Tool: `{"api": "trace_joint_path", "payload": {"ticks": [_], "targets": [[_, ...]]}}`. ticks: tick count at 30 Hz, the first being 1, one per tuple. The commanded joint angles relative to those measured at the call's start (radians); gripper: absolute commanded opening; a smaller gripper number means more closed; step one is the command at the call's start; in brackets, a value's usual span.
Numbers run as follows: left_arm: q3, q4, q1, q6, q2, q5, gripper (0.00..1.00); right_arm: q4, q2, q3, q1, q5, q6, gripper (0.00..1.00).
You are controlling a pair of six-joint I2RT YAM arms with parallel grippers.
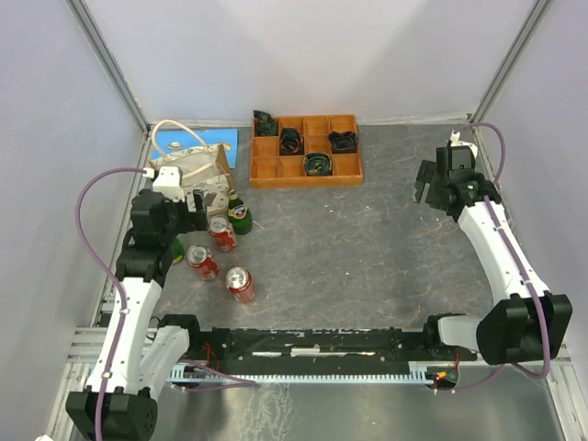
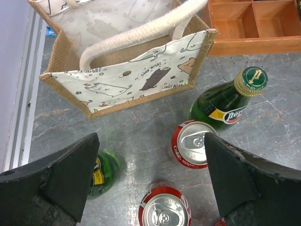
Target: Place the beverage into the canvas bag
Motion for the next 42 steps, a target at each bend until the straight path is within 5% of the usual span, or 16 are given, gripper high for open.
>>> {"api": "trace_joint_path", "payload": {"ticks": [1,7,17,26,32,42], "targets": [[-0.003,0.022,-0.007,-0.028,-0.081,-0.024,0.99,0.111,0.003,-0.011,-0.009,0.034,-0.005,0.99],[0.146,-0.016,-0.009,-0.009,-0.169,-0.064,0.99,0.110,0.030,0.000,-0.013,0.009,-0.059,0.99],[0.595,-0.104,-0.003,-0.157,0.144,-0.209,0.99,0.134,0.043,0.015,-0.014,-0.133,-0.102,0.99],[0.531,0.012,0.030,-0.332,0.296,-0.241,0.99,0.146,-0.027,-0.022,-0.015,-0.208,-0.119,0.99],[0.420,0.160,0.030,-0.358,0.387,-0.364,0.99,0.129,-0.046,-0.055,-0.016,-0.229,-0.134,0.99],[0.462,0.210,0.037,-0.444,0.633,-0.547,0.99,0.110,-0.032,-0.041,-0.016,-0.251,-0.155,0.99]]}}
